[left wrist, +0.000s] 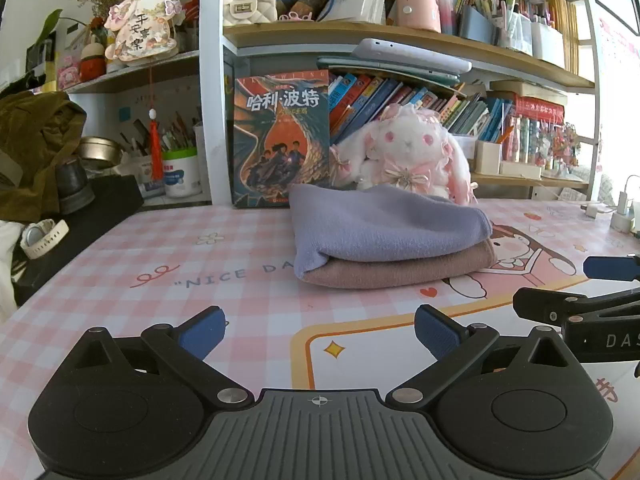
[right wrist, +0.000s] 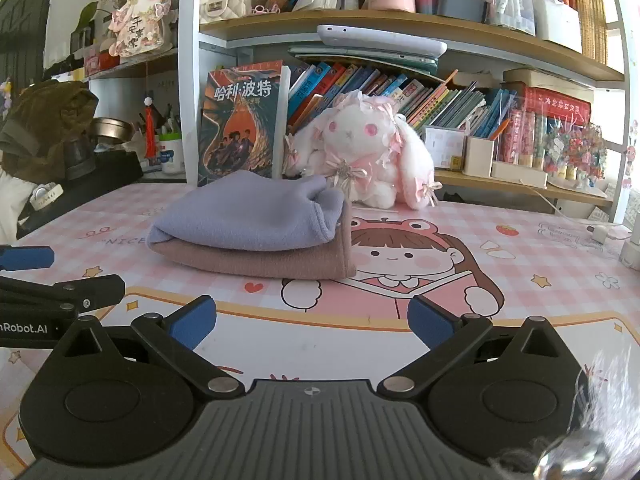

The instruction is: Fold clothes

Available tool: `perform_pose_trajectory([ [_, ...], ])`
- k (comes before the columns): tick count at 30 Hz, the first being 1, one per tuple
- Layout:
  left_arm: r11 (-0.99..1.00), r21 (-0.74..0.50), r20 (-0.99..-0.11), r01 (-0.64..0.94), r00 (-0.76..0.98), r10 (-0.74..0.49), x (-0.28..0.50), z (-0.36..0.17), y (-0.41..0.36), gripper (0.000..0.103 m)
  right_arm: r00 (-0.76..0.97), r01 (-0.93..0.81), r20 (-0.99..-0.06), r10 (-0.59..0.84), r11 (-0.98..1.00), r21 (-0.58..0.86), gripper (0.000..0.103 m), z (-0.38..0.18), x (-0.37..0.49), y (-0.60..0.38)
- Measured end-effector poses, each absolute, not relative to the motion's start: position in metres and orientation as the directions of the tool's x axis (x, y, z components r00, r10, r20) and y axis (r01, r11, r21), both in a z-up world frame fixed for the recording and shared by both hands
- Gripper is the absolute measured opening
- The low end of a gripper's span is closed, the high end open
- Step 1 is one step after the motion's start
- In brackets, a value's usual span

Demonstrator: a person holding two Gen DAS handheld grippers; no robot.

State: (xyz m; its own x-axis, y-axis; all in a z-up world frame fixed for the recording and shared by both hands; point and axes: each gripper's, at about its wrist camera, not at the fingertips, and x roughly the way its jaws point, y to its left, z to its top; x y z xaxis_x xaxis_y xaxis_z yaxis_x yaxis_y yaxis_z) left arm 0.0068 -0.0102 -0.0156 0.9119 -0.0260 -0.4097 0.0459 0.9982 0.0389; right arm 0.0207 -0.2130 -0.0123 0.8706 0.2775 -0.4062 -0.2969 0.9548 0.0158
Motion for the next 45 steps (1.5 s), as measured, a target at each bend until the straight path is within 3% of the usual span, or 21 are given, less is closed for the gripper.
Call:
perform_pose_trajectory([
  [45, 0.997, 0.055, -0.404, 0.045, 0.914, -0.019, 0.0060, -0.0147, -0.0126, 0.102, 0.869, -0.295, -0.411, 0.276, 0.955, 0.016, 0.103, -0.0129, 0.0222, -0.2133],
])
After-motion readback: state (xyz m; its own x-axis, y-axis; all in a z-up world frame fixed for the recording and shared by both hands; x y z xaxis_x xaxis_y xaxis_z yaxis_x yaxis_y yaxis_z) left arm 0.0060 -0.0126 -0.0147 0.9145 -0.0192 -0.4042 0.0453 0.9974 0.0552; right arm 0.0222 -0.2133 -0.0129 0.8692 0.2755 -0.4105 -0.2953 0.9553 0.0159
